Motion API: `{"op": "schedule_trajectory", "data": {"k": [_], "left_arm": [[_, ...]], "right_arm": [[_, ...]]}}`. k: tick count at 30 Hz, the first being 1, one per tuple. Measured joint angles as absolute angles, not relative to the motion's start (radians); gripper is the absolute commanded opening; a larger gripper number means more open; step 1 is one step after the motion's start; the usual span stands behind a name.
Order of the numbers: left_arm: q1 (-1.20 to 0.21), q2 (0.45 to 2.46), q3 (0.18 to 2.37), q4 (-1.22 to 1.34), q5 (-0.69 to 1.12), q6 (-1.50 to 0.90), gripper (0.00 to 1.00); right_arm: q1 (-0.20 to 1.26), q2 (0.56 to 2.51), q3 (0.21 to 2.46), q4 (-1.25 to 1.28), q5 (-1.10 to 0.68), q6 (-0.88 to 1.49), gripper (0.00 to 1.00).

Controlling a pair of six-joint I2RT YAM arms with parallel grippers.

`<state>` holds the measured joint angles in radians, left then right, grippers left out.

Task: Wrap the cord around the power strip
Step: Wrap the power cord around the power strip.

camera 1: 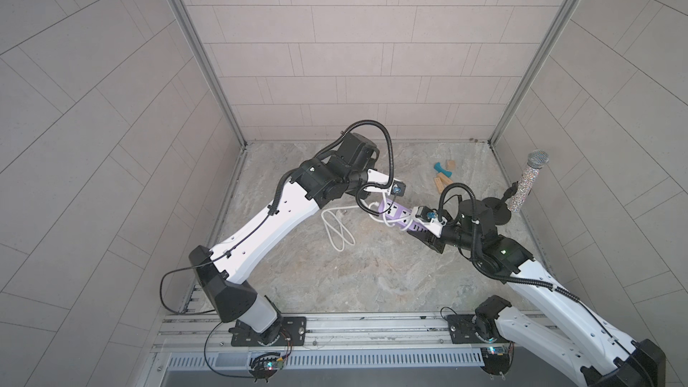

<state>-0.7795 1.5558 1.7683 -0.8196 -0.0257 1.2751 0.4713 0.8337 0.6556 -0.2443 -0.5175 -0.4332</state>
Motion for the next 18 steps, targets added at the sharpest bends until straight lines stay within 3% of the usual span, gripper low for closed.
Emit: {"op": "schedule_trajectory", "data": {"k": [13, 14, 18], "left_arm": [[-0.777, 1.604, 1.707, -0.701, 0.253, 1.181, 0.00], [-0.770, 1.606, 1.698, -0.690, 0.277, 1.167, 0.02], [-0.729, 1.621, 1.683, -0.648, 0.410, 1.089, 0.26]], "right_arm": [[0.548, 0.792, 0.548, -0.044, -0.583, -0.308, 0.00], [0.549, 0.783, 0.533, -0.025, -0.584, -0.294, 0.00], [0.553, 0.750, 0.505, 0.048, -0.594, -0.238, 0.00]]}}
